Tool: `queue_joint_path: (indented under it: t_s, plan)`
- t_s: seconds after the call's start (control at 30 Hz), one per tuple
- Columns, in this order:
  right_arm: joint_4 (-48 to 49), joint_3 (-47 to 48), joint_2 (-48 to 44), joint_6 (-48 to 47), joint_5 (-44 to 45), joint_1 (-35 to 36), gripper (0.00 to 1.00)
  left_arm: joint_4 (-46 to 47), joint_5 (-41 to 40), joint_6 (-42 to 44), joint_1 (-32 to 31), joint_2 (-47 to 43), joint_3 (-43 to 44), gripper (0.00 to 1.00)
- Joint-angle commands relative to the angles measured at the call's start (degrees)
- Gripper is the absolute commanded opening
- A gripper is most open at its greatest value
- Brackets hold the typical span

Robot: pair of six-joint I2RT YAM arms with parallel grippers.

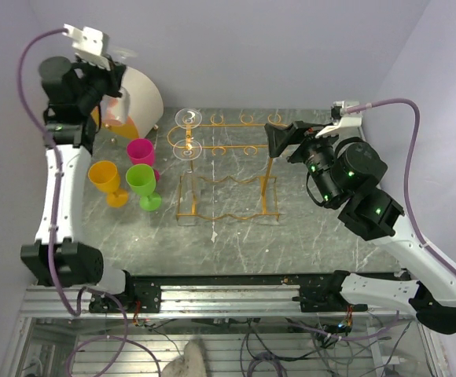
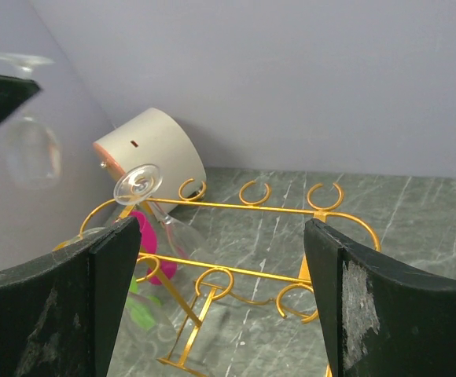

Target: Place the wine glass upside down on the wine glass rack

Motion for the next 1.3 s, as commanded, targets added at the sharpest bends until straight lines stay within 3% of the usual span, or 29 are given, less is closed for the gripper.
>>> queue_joint_path:
  t_s: [0.0,0.1,0.2,0.33,0.47,0.57,0.67,0.83,0.93,1.03,1.2,1.27]
  plan:
    - [-0.58,-0.61,-0.49,0.49,-1.13,-0.51,0.84,-24.03,-12.89,3.11,0.71,-7.7,11.26,0.07]
    - [-0.53,-0.81,-0.68,1.29,-1.83,-0.57,0.84,-35.99,-5.83,2.26,0.67,-13.56,12.16,0.07]
    - [-0.24,-1.45,-0.98,1.87,-2.16,-0.6,0.84,-39.93,4.53,-0.95,0.67,-20.7,6.99,0.07]
    - [0.48,-2.36,-1.3,2.92,-2.84,-0.58,0.84,-34.51,18.87,-7.92,0.67,-31.05,-4.16,0.07]
    - [1.05,-3.43,-2.13,3.88,-3.25,-0.63,0.84,-22.05,27.97,-22.99,0.72,-38.86,-15.47,0.07]
    - [0.93,-3.96,-2.74,4.1,-2.71,-0.7,0.84,-5.12,27.07,-36.57,0.67,-45.03,-25.86,0.07]
    - [0.41,-3.89,-2.84,4.1,-2.34,-0.72,0.83,5.54,26.37,-43.12,0.73,-47.9,-32.79,0.07]
    - [0.49,-4.53,-2.82,4.61,-1.85,-0.68,0.83,6.86,24.28,-43.11,0.09,-46.58,-35.14,0.07]
    - [0.53,-4.41,-2.19,4.89,-1.76,-0.7,0.83,12.3,23.73,-43.45,-2.6,-47.28,-38.0,0.07]
    - [-0.25,-3.25,-0.95,4.73,-1.18,-0.71,0.83,6.12,19.62,-38.45,-10.83,-43.93,-37.26,0.07]
    - [-0.17,-2.32,-0.43,4.76,-0.32,-0.66,0.83,1.37,5.43,-27.52,-31.55,-40.07,-34.18,0.07]
    - [-0.45,-2.31,-0.49,4.88,0.09,-0.66,0.83,3.39,4.33,-28.27,-33.7,-39.02,-35.0,0.07]
